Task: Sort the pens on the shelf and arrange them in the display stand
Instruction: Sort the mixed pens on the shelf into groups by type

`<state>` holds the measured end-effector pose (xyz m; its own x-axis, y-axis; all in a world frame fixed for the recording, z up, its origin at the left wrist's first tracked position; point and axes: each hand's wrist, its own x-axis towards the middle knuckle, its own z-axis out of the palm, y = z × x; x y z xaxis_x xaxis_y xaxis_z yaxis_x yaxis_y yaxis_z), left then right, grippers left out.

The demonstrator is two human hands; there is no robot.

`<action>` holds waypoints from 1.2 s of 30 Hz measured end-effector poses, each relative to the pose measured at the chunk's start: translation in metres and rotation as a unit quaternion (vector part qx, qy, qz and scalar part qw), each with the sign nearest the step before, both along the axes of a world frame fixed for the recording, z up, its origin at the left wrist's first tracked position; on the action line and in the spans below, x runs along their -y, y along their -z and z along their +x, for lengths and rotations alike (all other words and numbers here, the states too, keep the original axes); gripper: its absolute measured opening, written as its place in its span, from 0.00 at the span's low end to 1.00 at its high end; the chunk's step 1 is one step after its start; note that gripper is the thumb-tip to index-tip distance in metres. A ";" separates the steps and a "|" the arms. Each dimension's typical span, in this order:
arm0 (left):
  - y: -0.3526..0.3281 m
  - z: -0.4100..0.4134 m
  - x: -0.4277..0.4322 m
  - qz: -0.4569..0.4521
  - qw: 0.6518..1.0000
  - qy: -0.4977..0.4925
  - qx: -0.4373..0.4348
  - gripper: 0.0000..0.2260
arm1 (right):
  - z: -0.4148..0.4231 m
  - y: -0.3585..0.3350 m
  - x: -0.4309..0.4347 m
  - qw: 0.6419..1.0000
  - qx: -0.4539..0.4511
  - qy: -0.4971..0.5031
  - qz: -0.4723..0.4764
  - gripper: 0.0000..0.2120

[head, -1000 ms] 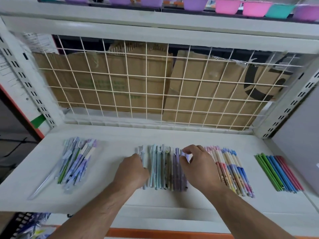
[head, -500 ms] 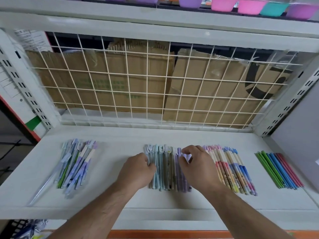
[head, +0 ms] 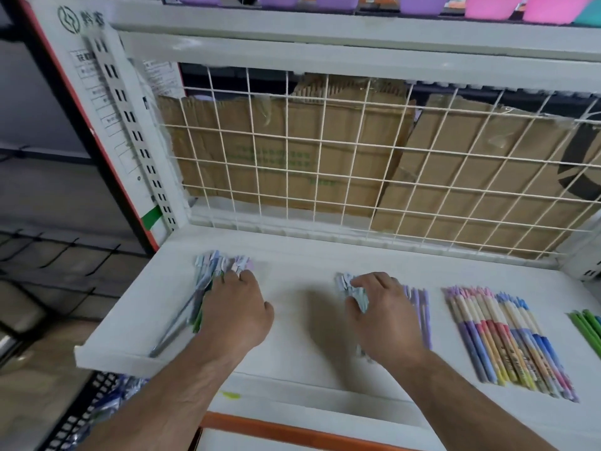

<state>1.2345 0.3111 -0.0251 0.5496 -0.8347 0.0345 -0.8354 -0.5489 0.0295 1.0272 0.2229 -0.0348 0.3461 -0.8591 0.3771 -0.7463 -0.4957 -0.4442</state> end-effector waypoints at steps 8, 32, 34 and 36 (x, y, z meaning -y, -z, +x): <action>0.006 0.038 -0.001 0.032 0.997 -0.036 -0.062 0.13 | 0.022 0.000 -0.016 0.999 0.019 -0.025 0.014 0.11; 0.027 0.019 0.041 0.080 0.993 0.005 -0.088 0.11 | -0.010 -0.011 -0.022 0.997 -0.021 0.046 0.050 0.11; 0.032 0.019 0.044 0.087 0.992 -0.008 -0.096 0.14 | -0.013 -0.013 -0.021 0.997 -0.025 0.046 0.055 0.12; 0.038 0.018 0.045 0.070 0.992 -0.017 -0.100 0.15 | -0.017 -0.012 -0.020 0.996 -0.012 0.038 0.074 0.12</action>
